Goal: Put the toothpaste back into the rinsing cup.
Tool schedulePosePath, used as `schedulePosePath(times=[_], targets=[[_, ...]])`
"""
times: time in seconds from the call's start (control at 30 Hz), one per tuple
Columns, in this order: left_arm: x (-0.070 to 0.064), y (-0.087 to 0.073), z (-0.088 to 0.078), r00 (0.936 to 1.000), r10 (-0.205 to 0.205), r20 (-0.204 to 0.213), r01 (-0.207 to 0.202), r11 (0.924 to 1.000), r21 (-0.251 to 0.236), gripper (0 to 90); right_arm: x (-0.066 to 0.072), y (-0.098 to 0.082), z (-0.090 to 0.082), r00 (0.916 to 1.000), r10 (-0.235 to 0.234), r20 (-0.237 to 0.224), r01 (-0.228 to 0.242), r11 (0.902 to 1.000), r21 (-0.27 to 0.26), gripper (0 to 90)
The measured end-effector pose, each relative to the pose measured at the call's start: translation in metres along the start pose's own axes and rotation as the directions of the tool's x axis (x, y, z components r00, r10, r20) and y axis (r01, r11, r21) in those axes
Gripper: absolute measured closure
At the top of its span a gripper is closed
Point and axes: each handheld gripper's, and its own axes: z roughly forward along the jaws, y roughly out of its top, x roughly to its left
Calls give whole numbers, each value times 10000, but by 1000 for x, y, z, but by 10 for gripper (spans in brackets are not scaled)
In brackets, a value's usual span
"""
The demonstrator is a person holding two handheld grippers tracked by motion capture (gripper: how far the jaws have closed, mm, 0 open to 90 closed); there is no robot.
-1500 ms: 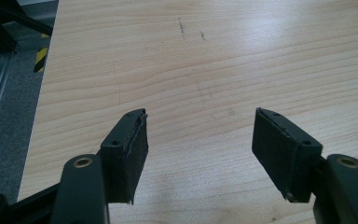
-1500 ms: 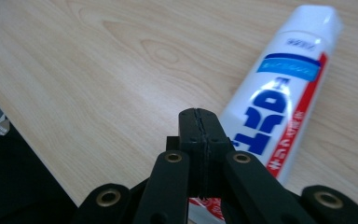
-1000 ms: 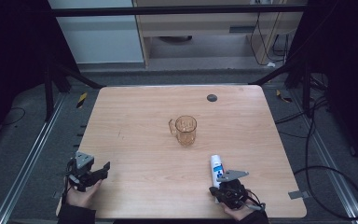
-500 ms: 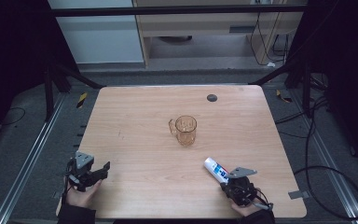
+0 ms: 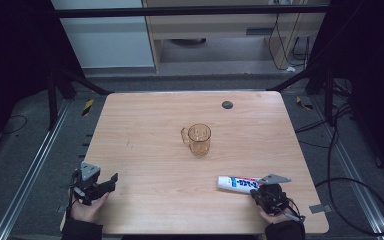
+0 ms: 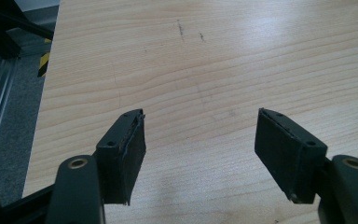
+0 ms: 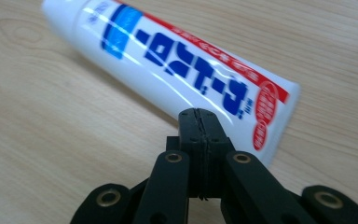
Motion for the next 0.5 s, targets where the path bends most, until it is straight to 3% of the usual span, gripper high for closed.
schedulePosePath(times=[0.23, 0.5], targets=[[0, 0, 1, 10000, 22, -12, -22, 10000, 24, 323, -20, 4, 4, 9979, 467, 439, -457, 9987, -228, 899], [0, 0, 1, 10000, 25, -22, -25, 10000, 31, 323, -22, 13, 10, 9976, 416, 561, -391, 9983, -441, 898]])
